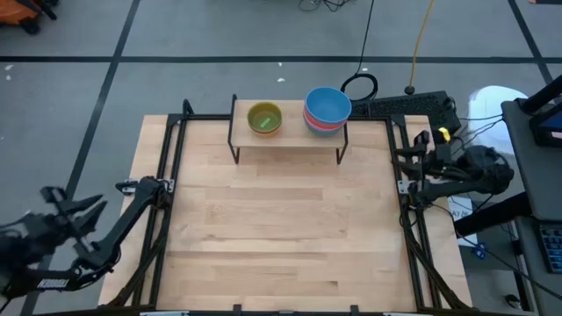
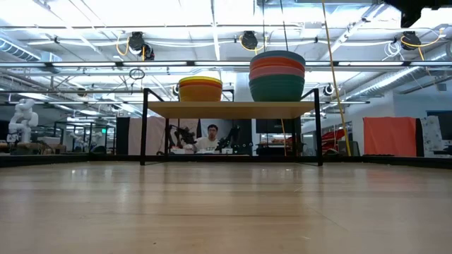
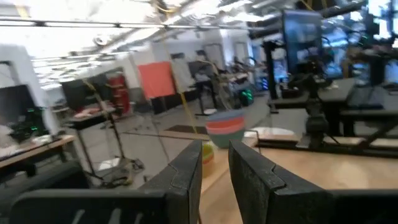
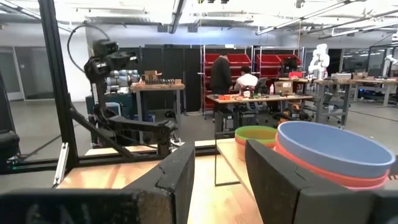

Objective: Place and stack bowls onto a shelf
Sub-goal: Return to Home Position

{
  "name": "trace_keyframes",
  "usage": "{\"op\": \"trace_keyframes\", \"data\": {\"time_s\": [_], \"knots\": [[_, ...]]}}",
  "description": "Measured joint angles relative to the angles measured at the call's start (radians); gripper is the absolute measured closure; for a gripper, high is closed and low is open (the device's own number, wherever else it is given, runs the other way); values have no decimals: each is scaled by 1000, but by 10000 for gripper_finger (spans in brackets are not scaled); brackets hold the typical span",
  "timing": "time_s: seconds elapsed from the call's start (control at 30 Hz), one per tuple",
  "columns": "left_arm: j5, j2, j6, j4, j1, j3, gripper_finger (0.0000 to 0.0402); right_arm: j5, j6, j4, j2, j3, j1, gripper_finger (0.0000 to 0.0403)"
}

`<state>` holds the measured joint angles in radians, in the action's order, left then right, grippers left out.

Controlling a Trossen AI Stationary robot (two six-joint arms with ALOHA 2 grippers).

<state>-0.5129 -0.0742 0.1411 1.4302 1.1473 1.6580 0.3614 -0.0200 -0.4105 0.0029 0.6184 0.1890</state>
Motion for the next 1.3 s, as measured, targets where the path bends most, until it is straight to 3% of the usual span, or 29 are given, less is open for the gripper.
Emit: {"op": "trace_keyframes", "data": {"time_s": [0.17, 0.43, 0.63, 0.83, 1.03, 1.3], "knots": [[-48, 0, 22, -130, 10, -185, 316, 1, 1, 71, 0, -80, 0, 268], [-145, -1, 13, -482, -12, -503, 316, 1, 28, 150, 0, -152, 0, 268], [-166, -1, -59, -685, -33, -729, 316, 0, 5, 248, 0, -219, 0, 268], [-173, -1, -154, -990, -39, -937, 316, 2, 13, 294, 0, -277, 0, 268], [-178, -1, -240, -1295, -39, -1112, 316, 3, -10, 404, 0, -353, 0, 268], [-163, -1, -307, -1463, -39, -1281, 316, 4, -18, 508, 0, -462, 0, 268]]}}
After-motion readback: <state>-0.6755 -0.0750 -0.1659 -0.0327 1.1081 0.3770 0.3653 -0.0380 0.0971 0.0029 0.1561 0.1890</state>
